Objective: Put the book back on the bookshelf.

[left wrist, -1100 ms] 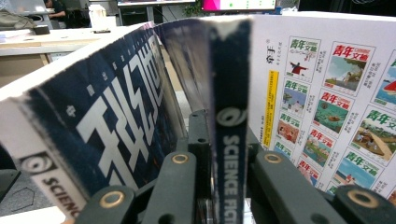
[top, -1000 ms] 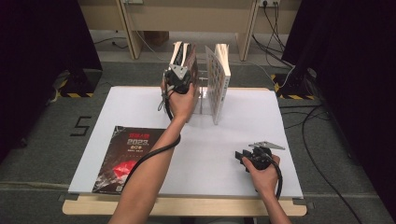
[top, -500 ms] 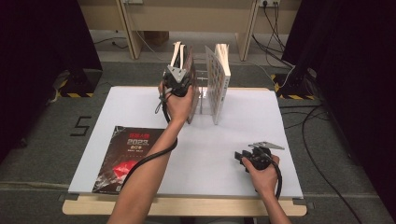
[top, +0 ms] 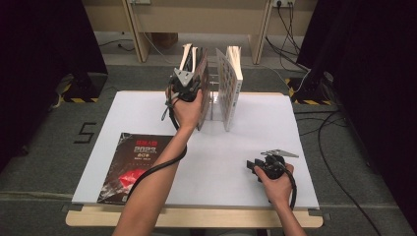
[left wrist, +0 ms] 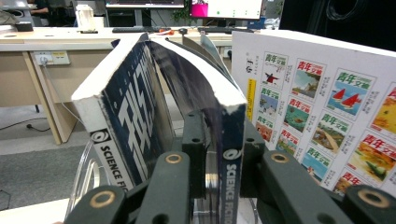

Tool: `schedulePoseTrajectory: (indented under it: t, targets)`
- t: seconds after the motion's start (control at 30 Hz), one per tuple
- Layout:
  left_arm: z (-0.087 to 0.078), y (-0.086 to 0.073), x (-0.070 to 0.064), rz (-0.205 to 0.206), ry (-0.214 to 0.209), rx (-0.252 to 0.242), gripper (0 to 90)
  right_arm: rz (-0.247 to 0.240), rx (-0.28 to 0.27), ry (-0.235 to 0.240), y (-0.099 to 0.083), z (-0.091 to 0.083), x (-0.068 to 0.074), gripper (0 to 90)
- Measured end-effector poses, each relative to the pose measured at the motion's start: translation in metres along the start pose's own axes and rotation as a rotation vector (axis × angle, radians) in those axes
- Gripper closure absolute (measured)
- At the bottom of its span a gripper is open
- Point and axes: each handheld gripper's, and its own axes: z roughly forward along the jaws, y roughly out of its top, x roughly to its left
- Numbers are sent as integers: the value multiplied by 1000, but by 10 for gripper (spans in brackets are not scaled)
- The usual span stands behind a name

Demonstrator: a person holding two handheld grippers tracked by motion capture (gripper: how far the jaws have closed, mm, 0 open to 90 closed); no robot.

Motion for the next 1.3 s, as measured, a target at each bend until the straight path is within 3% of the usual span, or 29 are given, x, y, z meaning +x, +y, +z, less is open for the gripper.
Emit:
schedulePoseTrajectory:
  t: [0.3,0.57,0.8,0.93,1.07,1.3]
  targets:
    - [6,1,-1,2,1,45,810,1,4,0,0,0,-1,574]
    - [6,6,-4,27,33,106,812,0,12,2,0,0,-1,574]
    - [7,12,-3,29,7,145,832,6,15,1,0,1,0,574]
    - [9,12,-2,21,-18,132,835,1,13,3,0,1,-1,574]
    - [10,11,-4,47,-6,108,837,5,16,5,0,1,-1,575]
    - [14,11,-4,51,16,71,839,8,10,6,0,0,-3,575]
